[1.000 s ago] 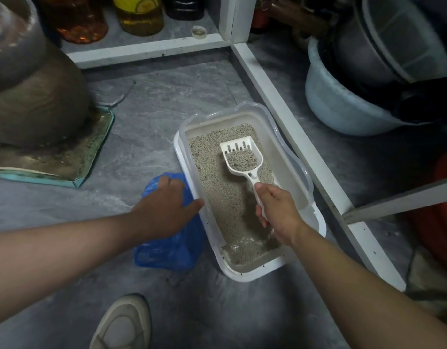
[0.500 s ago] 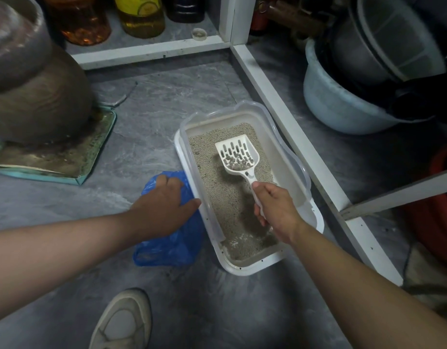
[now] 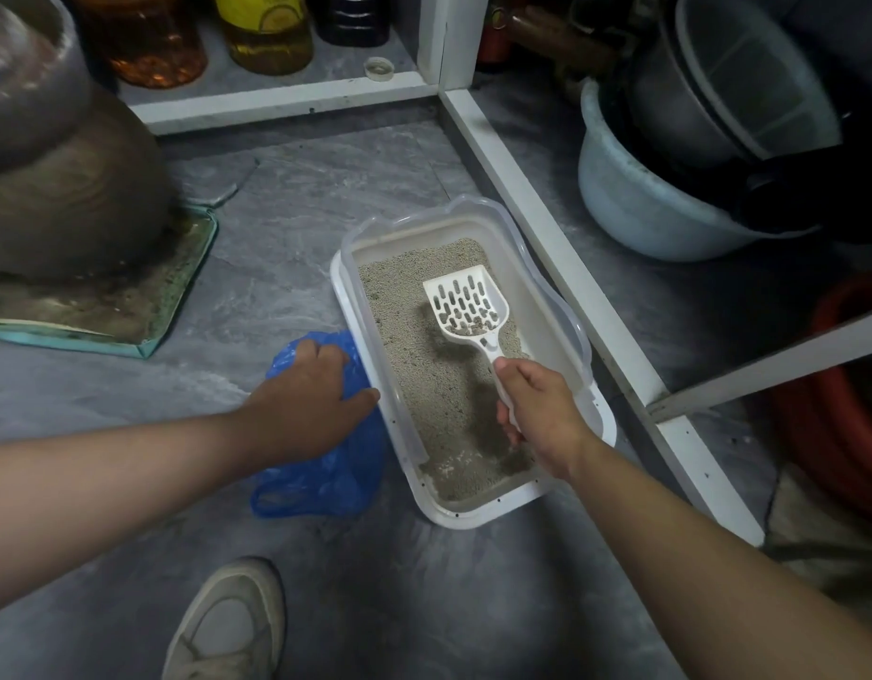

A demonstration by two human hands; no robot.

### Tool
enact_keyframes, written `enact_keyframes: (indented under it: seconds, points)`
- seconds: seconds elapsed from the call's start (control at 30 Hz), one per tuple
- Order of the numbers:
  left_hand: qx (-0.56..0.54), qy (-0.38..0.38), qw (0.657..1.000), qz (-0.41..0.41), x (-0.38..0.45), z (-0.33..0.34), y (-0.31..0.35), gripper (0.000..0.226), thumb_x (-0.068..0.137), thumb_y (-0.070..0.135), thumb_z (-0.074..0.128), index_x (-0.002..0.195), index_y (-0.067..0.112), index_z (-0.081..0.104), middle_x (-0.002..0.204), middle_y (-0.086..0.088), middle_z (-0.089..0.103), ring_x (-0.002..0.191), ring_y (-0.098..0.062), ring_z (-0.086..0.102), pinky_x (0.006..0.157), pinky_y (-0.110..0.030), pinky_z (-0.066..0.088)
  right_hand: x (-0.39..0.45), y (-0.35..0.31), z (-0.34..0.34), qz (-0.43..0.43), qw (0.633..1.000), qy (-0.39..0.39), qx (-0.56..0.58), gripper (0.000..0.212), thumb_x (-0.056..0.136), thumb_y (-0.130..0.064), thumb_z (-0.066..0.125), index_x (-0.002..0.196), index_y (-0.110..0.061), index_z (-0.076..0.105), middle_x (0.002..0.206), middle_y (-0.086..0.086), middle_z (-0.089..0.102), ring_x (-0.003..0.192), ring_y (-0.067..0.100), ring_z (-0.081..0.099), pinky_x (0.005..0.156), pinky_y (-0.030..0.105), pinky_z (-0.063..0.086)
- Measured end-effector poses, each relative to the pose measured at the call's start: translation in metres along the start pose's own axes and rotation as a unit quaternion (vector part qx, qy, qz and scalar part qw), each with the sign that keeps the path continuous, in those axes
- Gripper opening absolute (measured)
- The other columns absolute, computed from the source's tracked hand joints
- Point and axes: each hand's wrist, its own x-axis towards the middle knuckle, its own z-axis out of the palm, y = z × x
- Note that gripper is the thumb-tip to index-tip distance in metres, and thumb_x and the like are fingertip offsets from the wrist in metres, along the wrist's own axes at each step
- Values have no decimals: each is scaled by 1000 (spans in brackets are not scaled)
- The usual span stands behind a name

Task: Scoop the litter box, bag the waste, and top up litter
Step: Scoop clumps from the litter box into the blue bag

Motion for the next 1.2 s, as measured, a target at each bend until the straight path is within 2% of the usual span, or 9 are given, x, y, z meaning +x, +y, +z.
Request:
enact_keyframes:
  seconds: [0.23, 0.47, 0.8, 0.93, 1.07, 1.2]
  points:
    - [8, -6, 1000, -4, -1, 0, 1, 66, 89, 62, 52, 138, 19, 39, 140, -6, 35, 122, -28, 50, 100, -47, 46, -2, -2, -9, 5, 1000, 5, 4, 25, 104, -38, 50, 111, -20, 67, 57, 6, 57, 54, 25, 46, 46, 30, 39]
    - [10, -9, 1000, -15, -4, 0, -1, 69, 91, 58, 54, 145, 19, 36, 147, -6, 30, 130, -27, 47, 105, -46, 43, -3, -3, -11, 4, 1000, 10, 0, 25, 104, -38, 50, 110, -20, 67, 57, 6, 57, 52, 24, 46, 45, 29, 39]
    - [10, -11, 1000, -11, -7, -4, 0, 61, 91, 46, 57, 143, 22, 35, 142, -2, 31, 115, -23, 53, 93, -37, 42, -10, -7, -12, 12, 1000, 12, 7, 26, 104, -37, 51, 112, -18, 67, 58, 6, 56, 51, 22, 46, 44, 27, 40]
    - [12, -12, 1000, -2, -7, -4, 0, 60, 89, 46, 57, 141, 22, 36, 139, -2, 32, 101, -17, 50, 93, -37, 45, -15, -7, -13, 13, 1000, 14, 3, 26, 103, -37, 51, 109, -18, 67, 57, 6, 56, 49, 23, 46, 44, 27, 40]
    - [11, -8, 1000, 10, -4, -2, 1, 59, 89, 44, 57, 140, 22, 37, 135, -1, 33, 106, -19, 52, 92, -37, 45, -20, -8, -17, 18, 1000, 17, 0, 28, 103, -39, 51, 110, -17, 67, 56, 6, 57, 45, 21, 46, 45, 27, 40]
    - [8, 2, 1000, 16, -2, -1, 0, 55, 87, 39, 61, 135, 24, 38, 131, 2, 34, 101, -16, 48, 89, -35, 44, -29, -14, -18, 9, 1000, -1, -9, 27, 103, -40, 50, 111, -19, 67, 59, 8, 57, 46, 22, 47, 45, 27, 41]
